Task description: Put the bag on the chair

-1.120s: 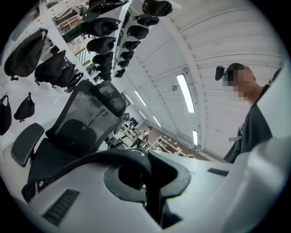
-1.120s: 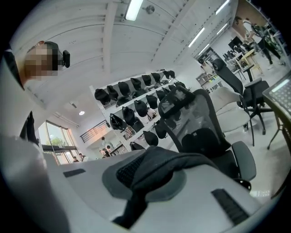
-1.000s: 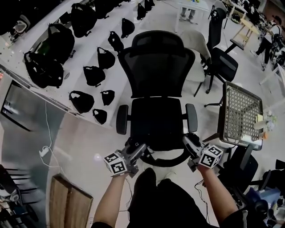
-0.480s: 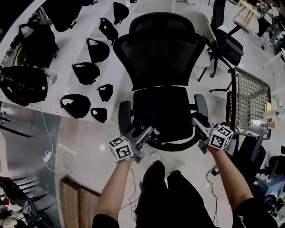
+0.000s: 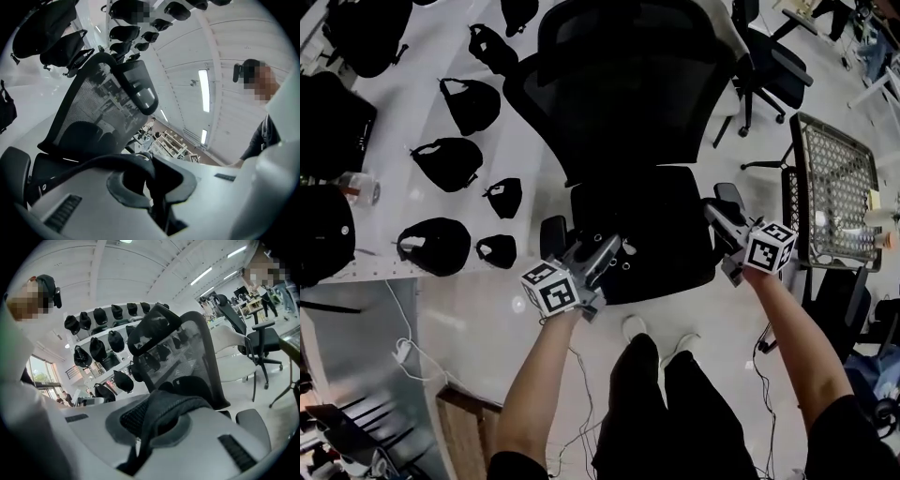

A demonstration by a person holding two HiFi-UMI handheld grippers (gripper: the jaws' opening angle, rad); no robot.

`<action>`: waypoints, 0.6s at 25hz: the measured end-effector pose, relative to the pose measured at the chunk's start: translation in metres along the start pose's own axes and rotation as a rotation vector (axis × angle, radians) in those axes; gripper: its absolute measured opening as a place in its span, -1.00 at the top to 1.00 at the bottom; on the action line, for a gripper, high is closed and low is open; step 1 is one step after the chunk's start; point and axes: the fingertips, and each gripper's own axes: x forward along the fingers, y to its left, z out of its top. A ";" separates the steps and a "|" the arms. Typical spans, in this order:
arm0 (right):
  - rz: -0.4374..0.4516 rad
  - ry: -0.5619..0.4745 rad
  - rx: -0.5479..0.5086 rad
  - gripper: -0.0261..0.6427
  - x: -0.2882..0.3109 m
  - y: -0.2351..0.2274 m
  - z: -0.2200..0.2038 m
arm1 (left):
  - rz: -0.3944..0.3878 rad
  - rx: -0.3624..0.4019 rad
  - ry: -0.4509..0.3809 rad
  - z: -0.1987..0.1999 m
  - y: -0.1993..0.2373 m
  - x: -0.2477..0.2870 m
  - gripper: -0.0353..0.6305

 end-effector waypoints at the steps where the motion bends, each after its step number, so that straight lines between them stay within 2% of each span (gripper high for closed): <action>1: -0.008 0.007 0.000 0.90 0.005 -0.007 -0.003 | 0.005 -0.004 0.007 -0.001 0.008 0.003 0.81; 7: -0.038 0.079 -0.042 0.91 0.038 -0.035 -0.019 | 0.045 -0.082 -0.007 -0.002 0.063 0.009 0.81; 11: -0.055 0.088 -0.033 0.91 0.054 -0.044 -0.028 | 0.057 -0.066 0.038 -0.002 0.085 0.009 0.81; 15: -0.051 0.114 -0.049 0.91 0.070 -0.052 -0.032 | 0.078 -0.060 0.048 0.006 0.103 0.009 0.81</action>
